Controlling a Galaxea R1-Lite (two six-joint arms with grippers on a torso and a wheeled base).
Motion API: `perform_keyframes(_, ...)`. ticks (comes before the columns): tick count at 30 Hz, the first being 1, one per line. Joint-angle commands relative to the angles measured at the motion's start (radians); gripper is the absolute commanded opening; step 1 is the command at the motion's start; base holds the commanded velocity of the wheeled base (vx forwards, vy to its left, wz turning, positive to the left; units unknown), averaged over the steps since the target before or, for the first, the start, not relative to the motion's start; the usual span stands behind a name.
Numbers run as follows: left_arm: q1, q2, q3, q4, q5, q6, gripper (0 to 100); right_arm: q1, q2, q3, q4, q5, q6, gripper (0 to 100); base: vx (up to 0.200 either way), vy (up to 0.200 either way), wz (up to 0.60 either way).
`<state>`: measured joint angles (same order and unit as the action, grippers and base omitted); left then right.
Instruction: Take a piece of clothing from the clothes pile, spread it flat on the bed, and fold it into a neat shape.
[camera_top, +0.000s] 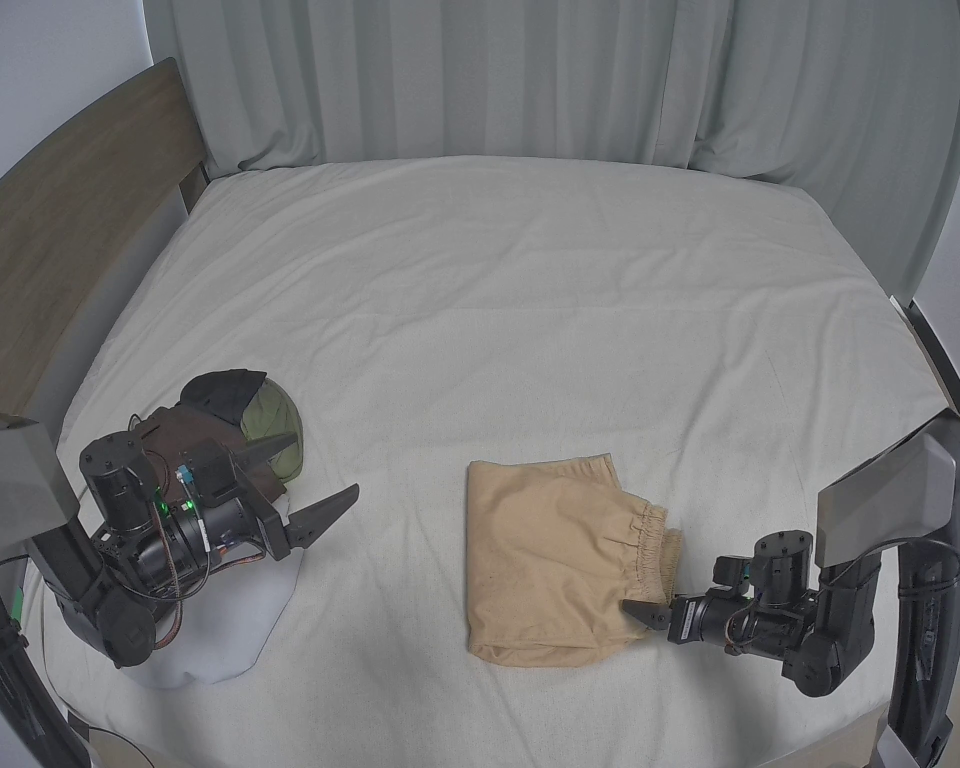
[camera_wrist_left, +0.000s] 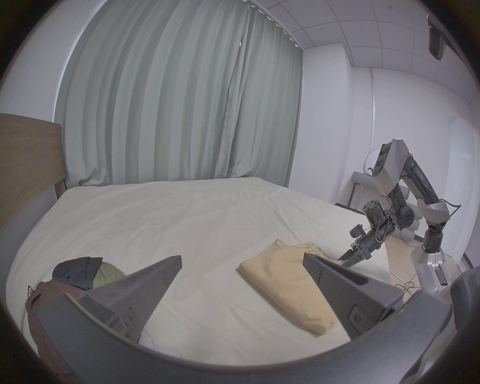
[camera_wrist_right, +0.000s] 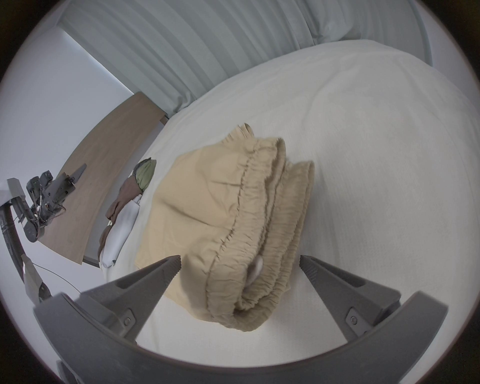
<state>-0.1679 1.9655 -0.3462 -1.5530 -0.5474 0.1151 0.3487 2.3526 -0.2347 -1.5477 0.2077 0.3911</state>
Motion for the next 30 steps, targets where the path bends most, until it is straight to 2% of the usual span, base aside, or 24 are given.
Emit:
perform_keyframes(1, 0.001, -0.002, -0.002, -0.001, 0.000, 0.000, 100, 0.001, 0.068, -0.028, 0.000, 0.001, 0.002, 100, 0.000, 0.000, 0.00)
perform_keyframes(12, 0.001, -0.002, -0.004, -0.001, 0.000, 0.000, 100, 0.022, 0.106, -0.087, -0.002, 0.004, 0.019, 100, 0.000, 0.000, 0.00)
perform_keyframes(18, 0.002, -0.004, -0.004, -0.001, 0.000, 0.000, 100, 0.042, 0.096, -0.110, -0.002, 0.007, 0.060, 100, 0.000, 0.000, 0.00)
perform_keyframes(30, 0.010, -0.007, -0.007, -0.001, 0.000, 0.000, 100, 0.044, 0.091, -0.103, -0.002, 0.007, 0.061, 100, 0.000, 0.000, 0.00)
